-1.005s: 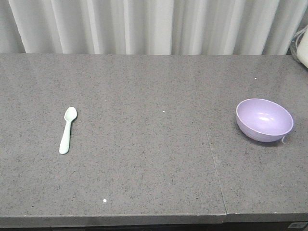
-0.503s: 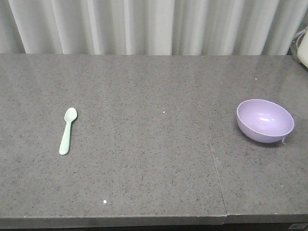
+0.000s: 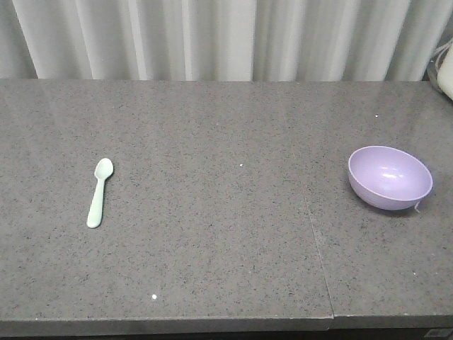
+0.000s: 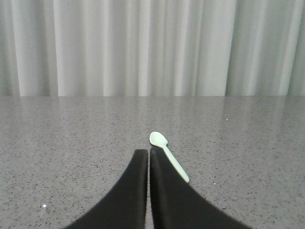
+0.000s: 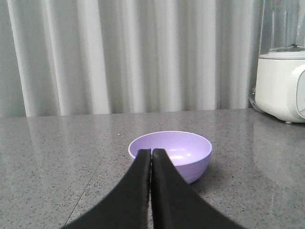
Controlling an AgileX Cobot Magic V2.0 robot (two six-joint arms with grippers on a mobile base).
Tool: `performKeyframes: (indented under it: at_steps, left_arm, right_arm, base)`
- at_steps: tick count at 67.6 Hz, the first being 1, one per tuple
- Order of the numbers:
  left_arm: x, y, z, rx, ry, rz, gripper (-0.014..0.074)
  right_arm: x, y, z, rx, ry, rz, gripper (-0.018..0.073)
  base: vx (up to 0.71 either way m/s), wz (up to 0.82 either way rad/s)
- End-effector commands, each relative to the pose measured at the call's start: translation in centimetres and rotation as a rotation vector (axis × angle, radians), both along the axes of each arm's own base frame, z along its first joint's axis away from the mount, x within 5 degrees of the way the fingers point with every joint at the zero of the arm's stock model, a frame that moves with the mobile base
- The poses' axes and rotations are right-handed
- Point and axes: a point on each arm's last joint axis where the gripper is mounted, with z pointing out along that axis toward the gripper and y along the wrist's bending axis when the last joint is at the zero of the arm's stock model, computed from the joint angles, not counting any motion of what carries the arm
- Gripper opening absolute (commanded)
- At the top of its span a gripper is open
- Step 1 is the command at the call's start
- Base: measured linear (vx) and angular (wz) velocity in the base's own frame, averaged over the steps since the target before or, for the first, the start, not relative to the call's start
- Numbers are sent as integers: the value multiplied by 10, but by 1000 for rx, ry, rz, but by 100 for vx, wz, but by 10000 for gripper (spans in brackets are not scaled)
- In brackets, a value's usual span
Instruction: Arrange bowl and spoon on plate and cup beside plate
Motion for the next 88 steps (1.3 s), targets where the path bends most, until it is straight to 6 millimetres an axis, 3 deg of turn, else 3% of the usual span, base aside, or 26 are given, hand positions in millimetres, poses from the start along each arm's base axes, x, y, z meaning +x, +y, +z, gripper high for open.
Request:
performKeyframes:
  at_steps: [1,63,74,88]
  left_arm:
    - [-3,1,14,-15,-107,6,-6]
    - [-3,1,16,-15,-114,6,-6]
    - [-6,1,32,-63,-144,1,-6]
    - [-19,0,79,-112,-152,-23,-6]
  right_arm:
    - [-1,0,5,-10,-70,-6,-11]
    - [-1,0,5,-10,-73,-6,-11]
    - [-3,0,16,-11,-56,-8,-11]
    - [-6,-1,54,-11,-12,-11,-11]
  base:
    - [0,0]
    - [0,0]
    - [0,0]
    - [0,0]
